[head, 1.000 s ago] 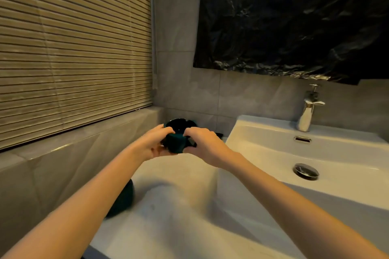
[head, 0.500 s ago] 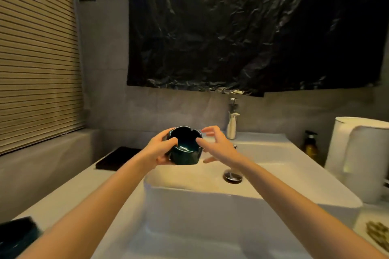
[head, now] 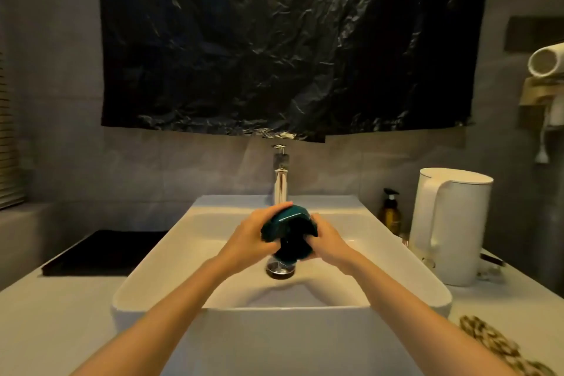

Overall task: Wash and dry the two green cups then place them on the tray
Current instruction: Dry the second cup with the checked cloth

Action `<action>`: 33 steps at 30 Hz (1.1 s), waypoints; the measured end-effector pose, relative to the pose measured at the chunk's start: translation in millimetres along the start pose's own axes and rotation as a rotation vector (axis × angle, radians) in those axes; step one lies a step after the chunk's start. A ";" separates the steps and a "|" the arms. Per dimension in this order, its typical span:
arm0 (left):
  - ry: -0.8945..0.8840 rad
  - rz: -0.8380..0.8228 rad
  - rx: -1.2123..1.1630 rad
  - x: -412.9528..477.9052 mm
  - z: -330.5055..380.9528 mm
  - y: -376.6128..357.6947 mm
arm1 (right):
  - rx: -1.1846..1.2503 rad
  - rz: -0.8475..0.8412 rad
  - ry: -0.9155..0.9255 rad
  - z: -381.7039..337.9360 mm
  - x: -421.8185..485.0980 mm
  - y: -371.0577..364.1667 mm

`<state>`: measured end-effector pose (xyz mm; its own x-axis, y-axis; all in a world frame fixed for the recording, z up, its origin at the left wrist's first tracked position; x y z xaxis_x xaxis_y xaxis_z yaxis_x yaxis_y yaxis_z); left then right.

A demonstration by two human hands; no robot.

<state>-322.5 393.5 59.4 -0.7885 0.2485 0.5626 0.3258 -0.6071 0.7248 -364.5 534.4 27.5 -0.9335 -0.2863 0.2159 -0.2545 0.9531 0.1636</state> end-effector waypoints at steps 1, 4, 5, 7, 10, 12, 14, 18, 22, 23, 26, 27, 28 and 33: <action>-0.062 0.018 0.090 2.3 4.3 -2.7 | -0.051 0.044 0.072 -3.4 2.3 6.2; -0.216 0.107 0.306 8.0 18.1 -3.9 | -0.042 0.111 0.247 -17.6 0.2 14.0; -0.282 0.149 0.383 8.7 23.9 -2.9 | -0.031 0.124 0.292 -22.5 -2.2 14.8; -0.387 0.219 0.513 7.8 31.9 -0.4 | -0.068 0.151 0.371 -29.9 -6.7 15.5; -0.454 0.283 0.612 3.9 36.6 3.5 | -0.252 0.191 0.493 -40.1 -14.8 14.4; -0.481 0.316 0.633 0.1 38.8 6.3 | -0.335 0.218 0.577 -46.5 -20.6 13.2; -0.499 0.350 0.648 -3.6 41.3 10.4 | -0.383 0.243 0.656 -51.3 -26.4 11.1; -0.489 0.357 0.624 -5.5 42.2 13.0 | -0.433 0.258 0.675 -51.2 -27.3 9.3; -0.332 0.255 0.383 1.9 30.2 8.8 | -0.353 0.258 0.521 -42.6 -17.4 15.0; -0.274 0.231 0.303 4.5 25.3 7.3 | -0.325 0.266 0.494 -40.1 -15.2 17.1; -0.113 0.158 0.021 10.9 15.7 1.3 | -0.249 0.300 0.408 -31.9 -10.5 24.1; -0.054 0.132 -0.094 12.5 13.1 -1.0 | -0.231 0.312 0.382 -29.8 -9.4 26.4; 0.012 0.104 -0.197 13.6 9.8 -4.1 | -0.219 0.326 0.359 -28.8 -9.3 28.3; 0.363 0.011 -0.492 5.6 -11.6 -23.7 | -0.202 0.371 0.305 -31.3 -15.4 31.4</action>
<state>-340.8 400.5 40.7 -0.9421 0.0196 0.3348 0.1240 -0.9072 0.4020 -350.2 565.7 59.5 -0.8281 0.0227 0.5601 0.1613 0.9666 0.1993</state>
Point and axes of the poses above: each hand's wrist, its own x-axis towards the middle knuckle, its own y-axis out of the back of the hand, z = x × y, the point moved 8 cm from there along x, towards the middle knuckle, and after that the axes turned 15 degrees about x, right-handed, at the moved point
